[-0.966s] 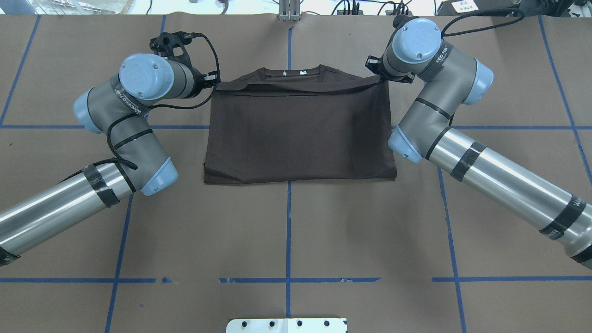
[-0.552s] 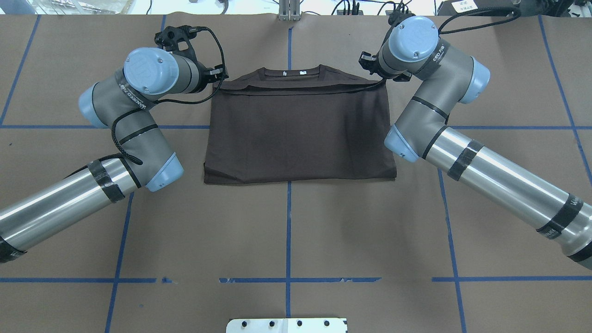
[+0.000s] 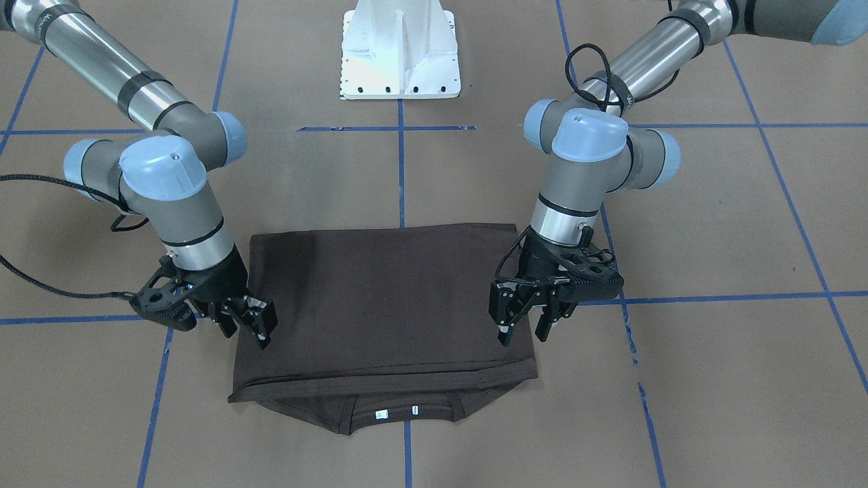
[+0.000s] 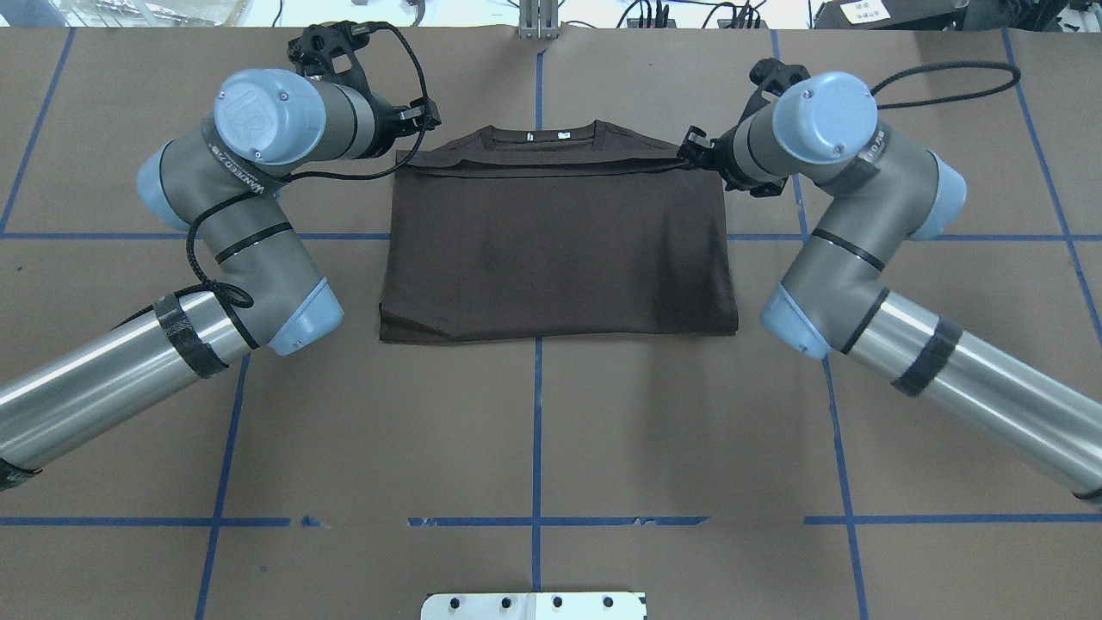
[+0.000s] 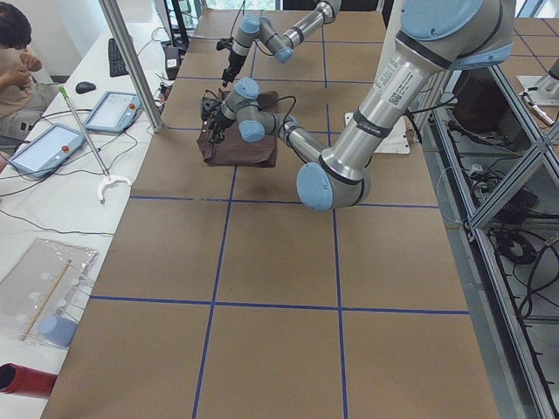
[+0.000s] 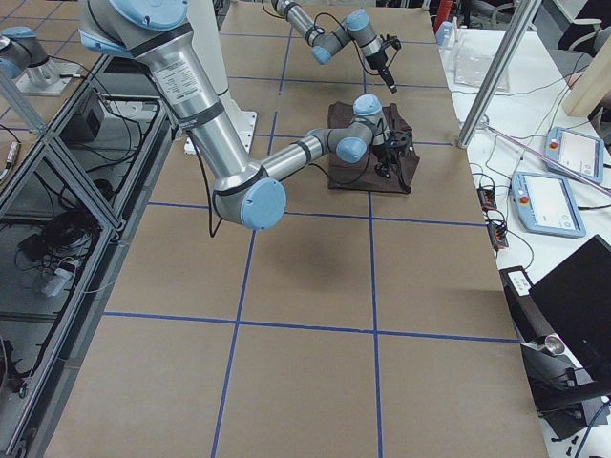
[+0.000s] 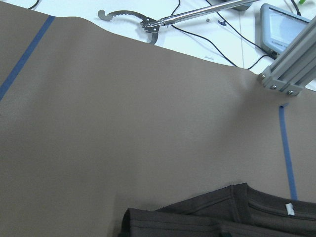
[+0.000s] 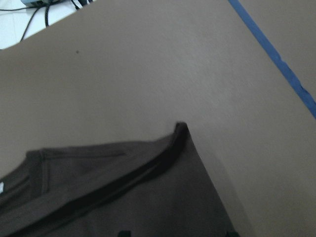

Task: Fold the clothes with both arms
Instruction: 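Move the right gripper to the folded shirt's side edge and grasp it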

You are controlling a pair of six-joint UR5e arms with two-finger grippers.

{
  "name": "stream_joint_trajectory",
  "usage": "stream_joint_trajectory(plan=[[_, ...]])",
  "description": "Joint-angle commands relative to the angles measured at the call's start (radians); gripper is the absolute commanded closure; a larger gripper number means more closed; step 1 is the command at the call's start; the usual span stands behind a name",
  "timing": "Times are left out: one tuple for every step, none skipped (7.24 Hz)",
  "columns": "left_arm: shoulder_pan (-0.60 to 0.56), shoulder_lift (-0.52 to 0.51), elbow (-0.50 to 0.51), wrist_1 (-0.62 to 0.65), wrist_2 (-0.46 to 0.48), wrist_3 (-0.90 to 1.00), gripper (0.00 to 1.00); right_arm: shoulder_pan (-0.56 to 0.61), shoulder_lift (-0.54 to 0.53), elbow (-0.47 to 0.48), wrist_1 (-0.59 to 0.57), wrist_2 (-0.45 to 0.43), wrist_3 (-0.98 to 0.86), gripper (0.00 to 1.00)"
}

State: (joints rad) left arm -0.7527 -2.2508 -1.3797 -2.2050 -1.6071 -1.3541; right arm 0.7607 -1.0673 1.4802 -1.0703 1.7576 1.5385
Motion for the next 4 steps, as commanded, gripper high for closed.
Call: stream_joint_trajectory(plan=[[0.001, 0.002, -0.002, 0.002, -0.001, -0.005, 0.31, -0.093, -0.164, 0.158, 0.000, 0.002, 0.136, 0.25], [0.000, 0.004, -0.004, 0.002, 0.001, -0.002, 0.31, -0.133, -0.183, 0.176, -0.002, -0.007, 0.187, 0.25], [0.001, 0.004, -0.002, 0.002, 0.001, -0.003, 0.31, -0.155, -0.187, 0.201, -0.010, -0.006, 0.212, 0.25], [0.001, 0.004, -0.002, 0.002, -0.001, -0.005, 0.31, -0.178, -0.203, 0.200, -0.010, -0.019, 0.215, 0.25]])
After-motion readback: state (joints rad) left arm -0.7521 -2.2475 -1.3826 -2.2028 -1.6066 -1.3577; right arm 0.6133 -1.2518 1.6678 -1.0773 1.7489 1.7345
